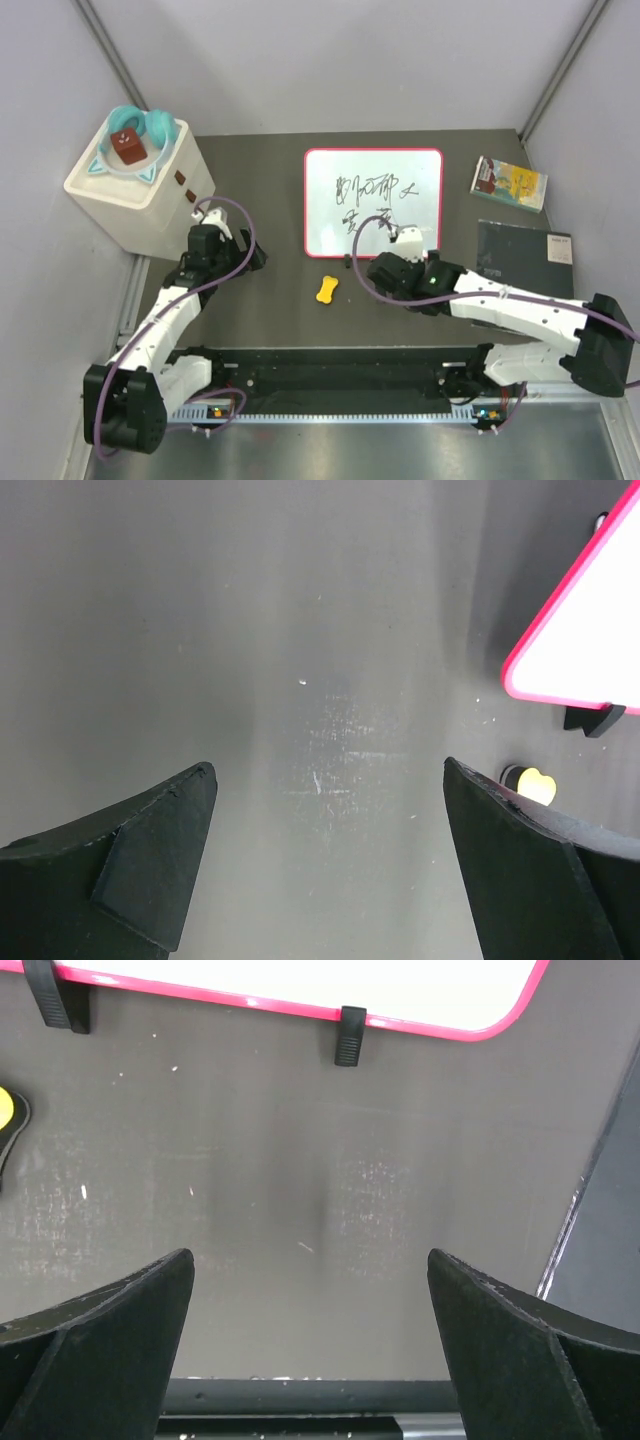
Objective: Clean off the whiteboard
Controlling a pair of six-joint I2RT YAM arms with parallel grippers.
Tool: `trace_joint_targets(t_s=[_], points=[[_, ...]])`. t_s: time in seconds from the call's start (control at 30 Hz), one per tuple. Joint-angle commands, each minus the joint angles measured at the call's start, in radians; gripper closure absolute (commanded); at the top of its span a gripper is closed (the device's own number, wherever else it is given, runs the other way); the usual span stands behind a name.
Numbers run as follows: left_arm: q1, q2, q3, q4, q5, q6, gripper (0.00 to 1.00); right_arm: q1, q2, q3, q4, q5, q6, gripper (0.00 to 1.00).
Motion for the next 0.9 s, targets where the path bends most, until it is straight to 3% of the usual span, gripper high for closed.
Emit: trace_joint_targets(t_s=[0.0, 0.23, 0.33, 0.57, 0.7, 0.87], points=[[0.005, -0.015, -0.013, 0.057, 0.069, 0.018, 0.01, -0.002, 0.072, 0.13, -0.15, 0.018, 0.041, 0.01], [0.005, -0.003, -0.024, 0.074, 0.088, 0.021, 0.01, -0.001, 0.331, 0.301, -0.357, -0.013, 0.066, 0.01], [0.005, 0.0, -0.023, 0.076, 0.096, 0.022, 0.01, -0.001, 0.373, 0.312, -0.357, -0.027, 0.05, 0.01], [0.005, 0.014, -0.035, 0.11, 0.14, 0.021, 0.01, 0.004, 0.077, 0.17, -0.079, -0.178, -0.034, 0.01], [0.005, 0.019, -0.035, 0.117, 0.151, 0.022, 0.01, -0.039, -0.24, 0.021, 0.133, -0.304, -0.065, 0.01], [0.003, 0.016, -0.041, 0.133, 0.165, 0.021, 0.01, -0.058, -0.289, 0.022, 0.124, -0.351, -0.111, 0.01]])
